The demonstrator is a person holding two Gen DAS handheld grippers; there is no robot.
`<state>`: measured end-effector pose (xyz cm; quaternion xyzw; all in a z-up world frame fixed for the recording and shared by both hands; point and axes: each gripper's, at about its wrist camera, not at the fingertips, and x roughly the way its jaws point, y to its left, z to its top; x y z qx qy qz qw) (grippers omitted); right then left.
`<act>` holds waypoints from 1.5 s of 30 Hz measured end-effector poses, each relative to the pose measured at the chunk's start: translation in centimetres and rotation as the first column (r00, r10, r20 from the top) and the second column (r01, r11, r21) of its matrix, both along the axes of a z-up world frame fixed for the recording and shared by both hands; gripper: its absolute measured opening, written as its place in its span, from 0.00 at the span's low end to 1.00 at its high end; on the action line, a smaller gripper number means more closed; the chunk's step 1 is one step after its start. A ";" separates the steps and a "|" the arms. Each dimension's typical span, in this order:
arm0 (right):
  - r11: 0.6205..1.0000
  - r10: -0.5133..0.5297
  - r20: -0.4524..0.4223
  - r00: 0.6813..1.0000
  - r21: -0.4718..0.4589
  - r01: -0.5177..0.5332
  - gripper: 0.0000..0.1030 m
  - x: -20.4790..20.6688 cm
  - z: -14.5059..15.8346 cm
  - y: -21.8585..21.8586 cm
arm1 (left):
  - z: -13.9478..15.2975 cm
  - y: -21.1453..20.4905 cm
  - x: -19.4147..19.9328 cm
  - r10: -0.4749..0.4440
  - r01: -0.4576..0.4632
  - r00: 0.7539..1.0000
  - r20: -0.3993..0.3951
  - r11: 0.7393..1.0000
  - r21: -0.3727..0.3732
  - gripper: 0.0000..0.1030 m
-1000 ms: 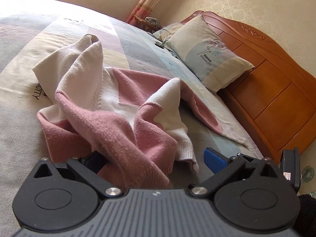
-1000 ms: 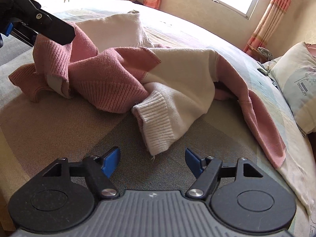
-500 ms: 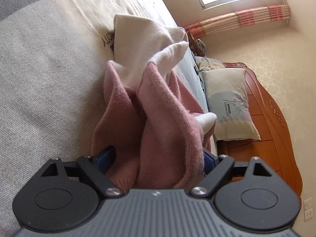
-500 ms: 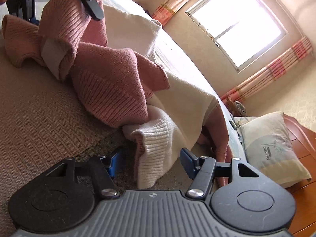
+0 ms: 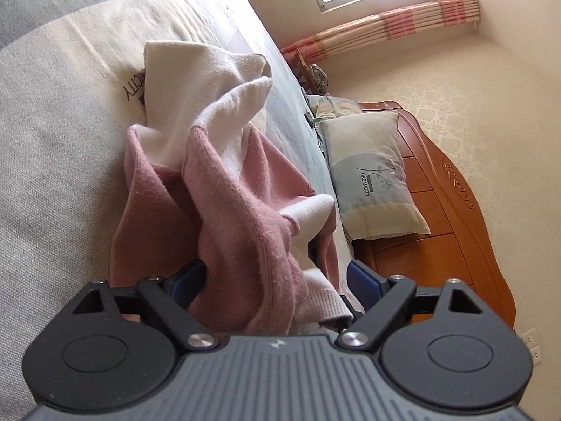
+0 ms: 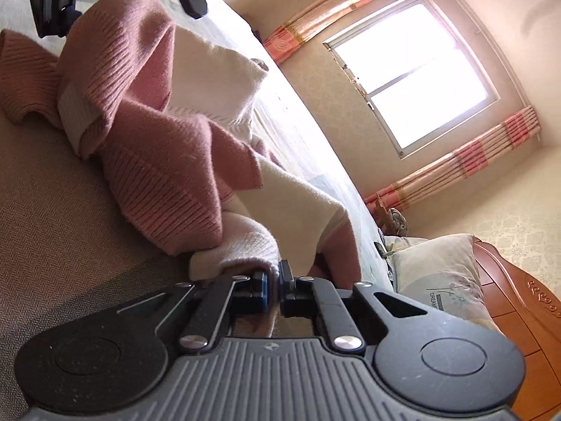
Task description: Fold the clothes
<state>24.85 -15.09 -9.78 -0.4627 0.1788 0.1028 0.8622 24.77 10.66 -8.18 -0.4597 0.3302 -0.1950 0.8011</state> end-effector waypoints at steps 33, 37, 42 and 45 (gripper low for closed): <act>0.974 0.077 -0.245 0.967 0.224 -0.021 0.45 -8.8 4.7 -1.3 | 4.5 -4.9 -7.6 -0.056 0.060 0.998 -0.034 0.582 0.811 0.91; 0.970 0.152 -0.250 0.956 0.223 -0.096 0.51 -8.6 4.3 2.4 | 3.3 -4.1 -7.3 -0.062 0.089 0.996 -0.065 0.620 0.779 0.91; 0.968 0.186 -0.271 0.944 0.215 -0.129 0.51 -8.6 3.4 5.0 | 1.5 -3.6 -7.0 -0.097 0.142 0.990 -0.104 0.707 0.693 0.91; 0.968 0.161 -0.308 0.938 0.236 -0.089 0.52 -8.3 2.9 5.0 | 0.6 -3.1 -6.4 -0.104 0.165 0.986 -0.133 0.774 0.612 0.91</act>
